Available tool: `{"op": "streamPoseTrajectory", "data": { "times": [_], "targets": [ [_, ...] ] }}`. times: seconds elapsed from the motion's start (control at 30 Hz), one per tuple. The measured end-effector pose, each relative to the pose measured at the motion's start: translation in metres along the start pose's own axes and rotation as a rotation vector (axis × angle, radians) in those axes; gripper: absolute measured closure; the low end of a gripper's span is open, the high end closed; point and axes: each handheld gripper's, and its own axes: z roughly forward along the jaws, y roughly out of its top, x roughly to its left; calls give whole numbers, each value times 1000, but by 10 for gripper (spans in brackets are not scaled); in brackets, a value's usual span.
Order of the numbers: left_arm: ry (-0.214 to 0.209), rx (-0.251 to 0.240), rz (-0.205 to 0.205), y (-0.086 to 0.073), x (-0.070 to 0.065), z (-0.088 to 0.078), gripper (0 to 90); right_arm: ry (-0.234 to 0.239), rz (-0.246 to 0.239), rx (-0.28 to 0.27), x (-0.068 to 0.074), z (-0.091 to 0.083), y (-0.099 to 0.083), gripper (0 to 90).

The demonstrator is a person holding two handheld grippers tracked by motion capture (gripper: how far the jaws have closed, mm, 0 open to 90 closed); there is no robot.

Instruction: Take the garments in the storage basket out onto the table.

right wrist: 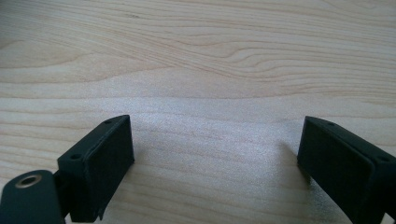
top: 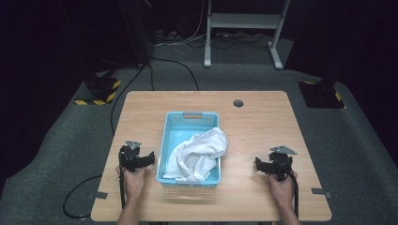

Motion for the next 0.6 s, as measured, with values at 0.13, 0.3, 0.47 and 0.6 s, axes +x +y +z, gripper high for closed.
{"op": "streamPoseTrajectory", "data": {
  "times": [0.13,0.3,0.47,0.6],
  "targets": [
    [0,0,0,0,0,0,113,-5,7,-1,-1,1,1,107],
    [-1,1,1,0,0,0,112,-20,19,3,-2,3,3,88],
    [-4,1,3,0,0,0,107,-15,15,14,-3,4,4,53],
    [-9,2,6,0,0,0,105,51,41,52,-14,0,8,44]
  ]
}}
